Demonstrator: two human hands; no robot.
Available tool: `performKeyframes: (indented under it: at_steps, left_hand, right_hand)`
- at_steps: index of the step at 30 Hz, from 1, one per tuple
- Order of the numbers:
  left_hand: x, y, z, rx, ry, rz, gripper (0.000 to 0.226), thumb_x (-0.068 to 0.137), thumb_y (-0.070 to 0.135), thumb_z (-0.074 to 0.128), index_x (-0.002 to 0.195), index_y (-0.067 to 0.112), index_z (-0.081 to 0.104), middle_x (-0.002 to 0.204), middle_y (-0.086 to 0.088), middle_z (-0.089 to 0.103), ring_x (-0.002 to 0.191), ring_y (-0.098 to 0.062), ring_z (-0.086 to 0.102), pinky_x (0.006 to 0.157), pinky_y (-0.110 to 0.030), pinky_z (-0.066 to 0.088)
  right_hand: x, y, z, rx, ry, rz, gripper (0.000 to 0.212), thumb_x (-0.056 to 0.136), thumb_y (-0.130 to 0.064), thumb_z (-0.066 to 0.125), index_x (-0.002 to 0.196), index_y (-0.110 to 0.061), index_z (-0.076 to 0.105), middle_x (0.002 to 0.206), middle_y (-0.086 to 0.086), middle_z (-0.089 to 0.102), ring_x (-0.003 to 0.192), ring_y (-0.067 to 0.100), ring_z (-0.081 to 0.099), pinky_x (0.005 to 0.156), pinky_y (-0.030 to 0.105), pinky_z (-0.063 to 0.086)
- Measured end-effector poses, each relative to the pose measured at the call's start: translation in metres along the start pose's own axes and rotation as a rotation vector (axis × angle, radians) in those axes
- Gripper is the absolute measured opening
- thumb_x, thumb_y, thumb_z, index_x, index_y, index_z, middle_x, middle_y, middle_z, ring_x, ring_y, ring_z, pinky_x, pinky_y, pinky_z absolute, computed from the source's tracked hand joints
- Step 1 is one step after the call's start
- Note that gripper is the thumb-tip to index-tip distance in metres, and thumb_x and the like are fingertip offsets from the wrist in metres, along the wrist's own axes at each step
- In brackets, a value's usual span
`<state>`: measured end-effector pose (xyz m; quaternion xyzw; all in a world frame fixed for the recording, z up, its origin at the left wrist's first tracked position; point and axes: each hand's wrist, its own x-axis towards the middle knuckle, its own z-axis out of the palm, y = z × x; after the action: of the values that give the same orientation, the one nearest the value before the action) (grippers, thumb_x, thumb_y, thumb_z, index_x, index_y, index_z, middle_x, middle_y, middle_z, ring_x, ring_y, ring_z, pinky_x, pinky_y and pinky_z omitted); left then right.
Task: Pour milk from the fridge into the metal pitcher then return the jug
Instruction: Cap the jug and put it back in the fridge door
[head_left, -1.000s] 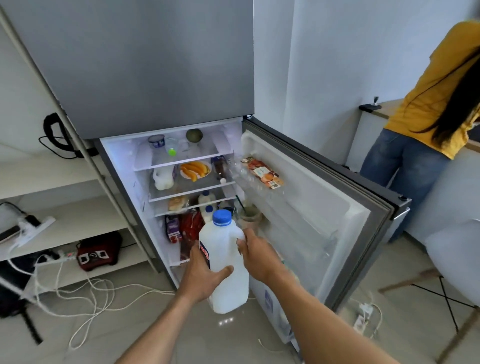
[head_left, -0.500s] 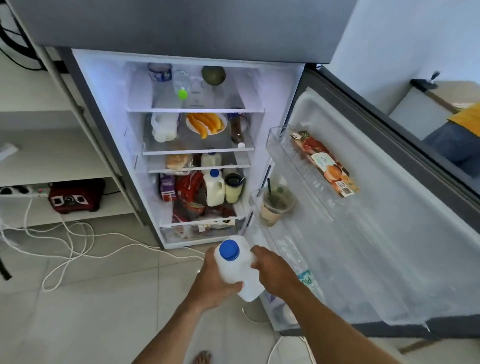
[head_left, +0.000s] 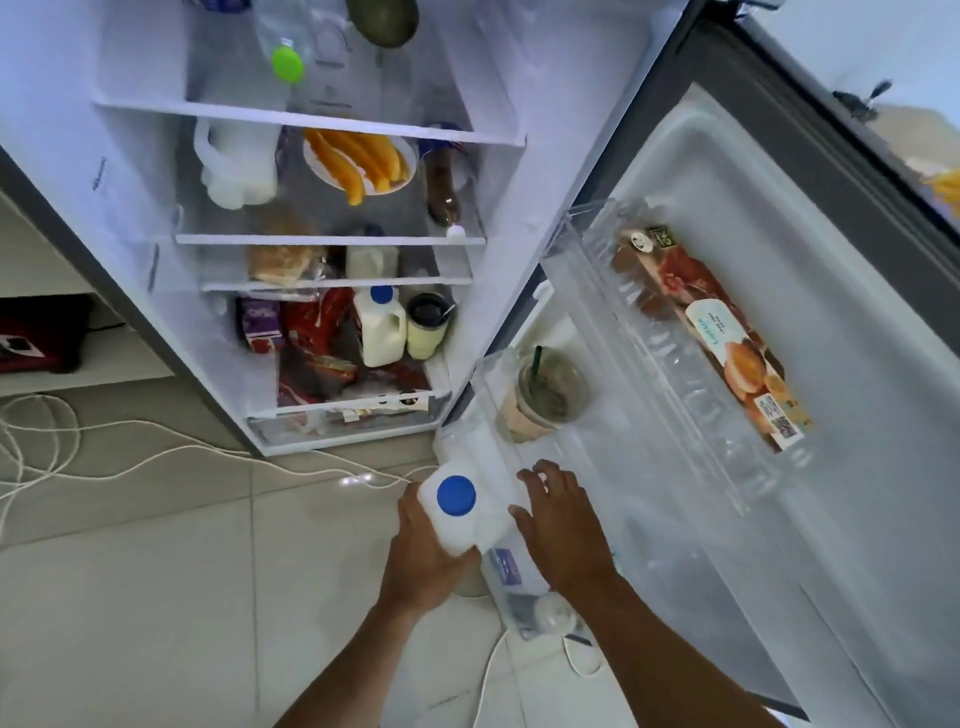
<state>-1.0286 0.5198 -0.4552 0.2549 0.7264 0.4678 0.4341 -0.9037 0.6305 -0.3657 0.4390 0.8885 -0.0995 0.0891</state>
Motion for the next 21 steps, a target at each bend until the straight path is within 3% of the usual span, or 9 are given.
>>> performKeyframes:
  at_steps: [3,6,9,12,15,17,21]
  left_hand:
    - [0.02,-0.006,0.011,-0.023,-0.019,-0.034,0.1,0.053,0.049,0.093,0.127,0.04,0.027,0.118,0.029,0.046,0.1,0.008,0.058,0.064,-0.002,0.047]
    - [0.038,-0.016,0.027,-0.098,-0.005,-0.066,0.101,0.056,0.035,0.097,0.129,0.036,0.026,0.117,0.033,0.044,0.103,0.005,0.057,0.066,-0.002,0.047]
    - [0.054,-0.027,0.043,-0.114,-0.019,-0.068,0.104,0.053,0.039,0.097,0.13,0.035,0.027,0.118,0.026,0.045,0.105,0.001,0.058,0.073,-0.004,0.047]
    - [0.065,-0.038,0.055,-0.072,-0.057,-0.089,0.104,0.053,0.036,0.094,0.13,0.038,0.024,0.121,0.019,0.046,0.107,-0.012,0.061,0.079,-0.022,0.052]
    - [0.077,-0.047,0.065,-0.006,-0.135,-0.059,0.112,0.054,0.035,0.089,0.142,0.026,0.021,0.13,0.01,0.041,0.114,-0.024,0.06,0.091,-0.036,0.054]
    - [0.087,-0.053,0.07,0.039,-0.179,-0.053,0.116,0.055,0.034,0.087,0.147,0.021,0.017,0.131,0.007,0.04,0.117,-0.028,0.059,0.091,-0.035,0.052]
    - [0.109,-0.06,0.084,0.231,-0.357,-0.01,0.125,0.064,0.033,0.088,0.155,0.018,0.004,0.156,-0.004,0.027,0.122,-0.03,0.057,0.093,-0.031,0.051]
  right_hand:
    - [0.003,0.016,0.007,0.094,-0.067,0.104,0.045,0.1,-0.038,0.04,0.142,-0.02,0.039,0.146,0.001,0.043,0.131,0.016,0.043,0.109,0.027,0.036]
    - [0.013,0.021,0.007,0.173,-0.059,0.109,0.037,0.101,-0.031,0.044,0.136,-0.02,0.047,0.138,-0.002,0.052,0.123,0.013,0.052,0.104,0.025,0.041]
    - [0.02,0.026,0.006,0.227,-0.041,0.107,0.029,0.099,-0.027,0.049,0.126,-0.019,0.058,0.125,-0.003,0.061,0.111,0.014,0.06,0.097,0.026,0.047]
    - [0.023,0.034,0.007,0.249,-0.004,0.071,0.019,0.096,-0.023,0.055,0.112,-0.019,0.066,0.11,-0.006,0.066,0.096,0.011,0.064,0.085,0.018,0.046]
    - [0.025,0.034,0.006,0.238,0.011,0.044,0.01,0.094,-0.019,0.059,0.101,-0.019,0.067,0.096,-0.008,0.065,0.079,0.011,0.063,0.072,0.018,0.045]
    - [0.024,0.033,0.006,0.195,0.035,0.02,0.009,0.094,-0.016,0.059,0.098,-0.016,0.066,0.092,-0.005,0.065,0.076,0.012,0.063,0.07,0.021,0.048]
    - [0.024,0.033,0.008,0.153,0.031,0.013,0.011,0.096,-0.019,0.056,0.097,-0.015,0.066,0.091,-0.004,0.065,0.077,0.01,0.062,0.07,0.017,0.047]
